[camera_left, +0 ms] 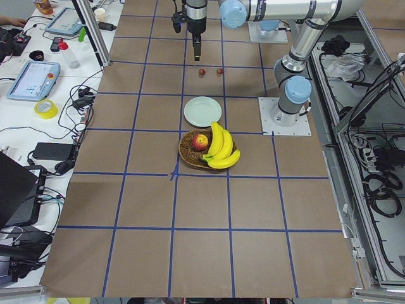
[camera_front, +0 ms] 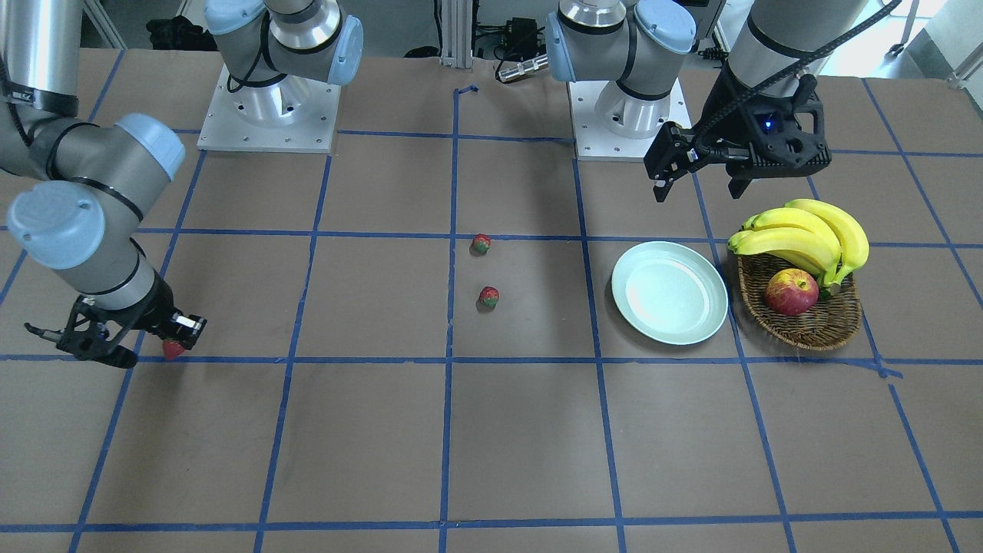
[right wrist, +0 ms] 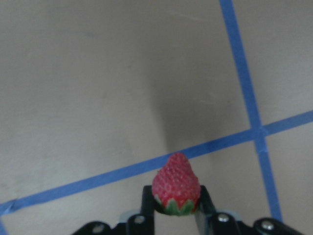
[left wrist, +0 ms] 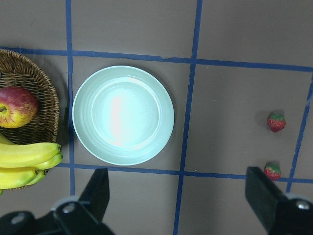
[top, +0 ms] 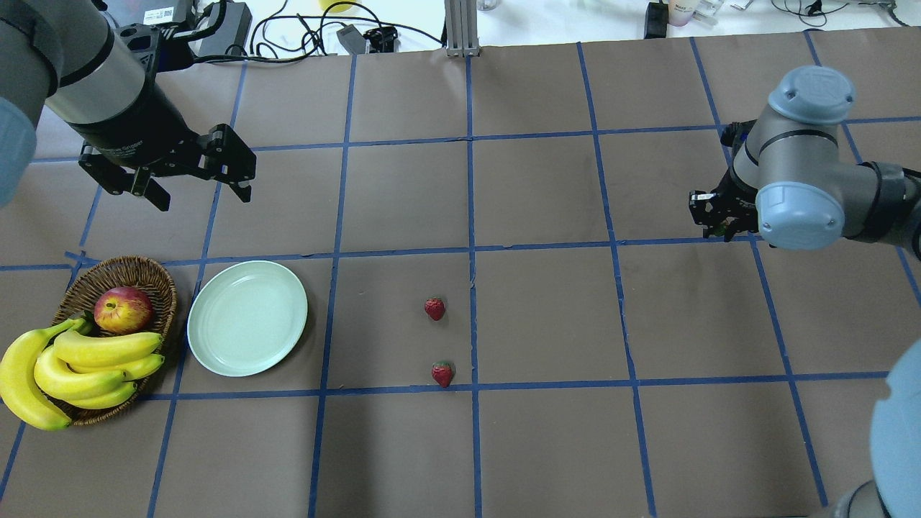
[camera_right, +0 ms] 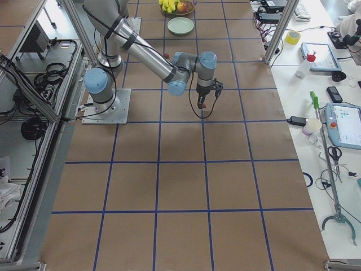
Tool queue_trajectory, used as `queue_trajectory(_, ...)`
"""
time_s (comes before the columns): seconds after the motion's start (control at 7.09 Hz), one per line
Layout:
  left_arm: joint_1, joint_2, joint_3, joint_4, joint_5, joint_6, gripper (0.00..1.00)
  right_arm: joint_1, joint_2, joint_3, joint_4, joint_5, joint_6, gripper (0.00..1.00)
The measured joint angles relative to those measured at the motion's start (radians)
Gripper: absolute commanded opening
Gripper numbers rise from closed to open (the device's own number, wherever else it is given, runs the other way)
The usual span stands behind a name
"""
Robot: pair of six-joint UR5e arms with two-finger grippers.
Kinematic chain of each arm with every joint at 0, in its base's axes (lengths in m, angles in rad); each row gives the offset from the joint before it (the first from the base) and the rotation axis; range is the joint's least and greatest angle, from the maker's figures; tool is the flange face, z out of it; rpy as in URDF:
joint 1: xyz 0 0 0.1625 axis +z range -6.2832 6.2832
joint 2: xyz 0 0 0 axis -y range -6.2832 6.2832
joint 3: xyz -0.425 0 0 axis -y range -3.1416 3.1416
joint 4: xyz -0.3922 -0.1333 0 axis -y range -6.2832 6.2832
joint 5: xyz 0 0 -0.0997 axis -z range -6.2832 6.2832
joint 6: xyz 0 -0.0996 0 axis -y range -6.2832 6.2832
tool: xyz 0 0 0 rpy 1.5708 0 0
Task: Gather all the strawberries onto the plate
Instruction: 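Carry the strawberry mid-table and release it beside the other two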
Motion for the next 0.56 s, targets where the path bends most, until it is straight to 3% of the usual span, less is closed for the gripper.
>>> queue_trajectory(0.28,-0.003,-0.006,-0.001,0.001,-0.001,0.001,1.0,0.257,-0.04,-0.008,0.063,0.011,0.29,0.0)
queue_trajectory(0.56,-0.009,-0.014,-0.001,0.003,-0.002,0.003,1.0,0.556,-0.013,-0.021,0.056,0.105,0.661,0.0)
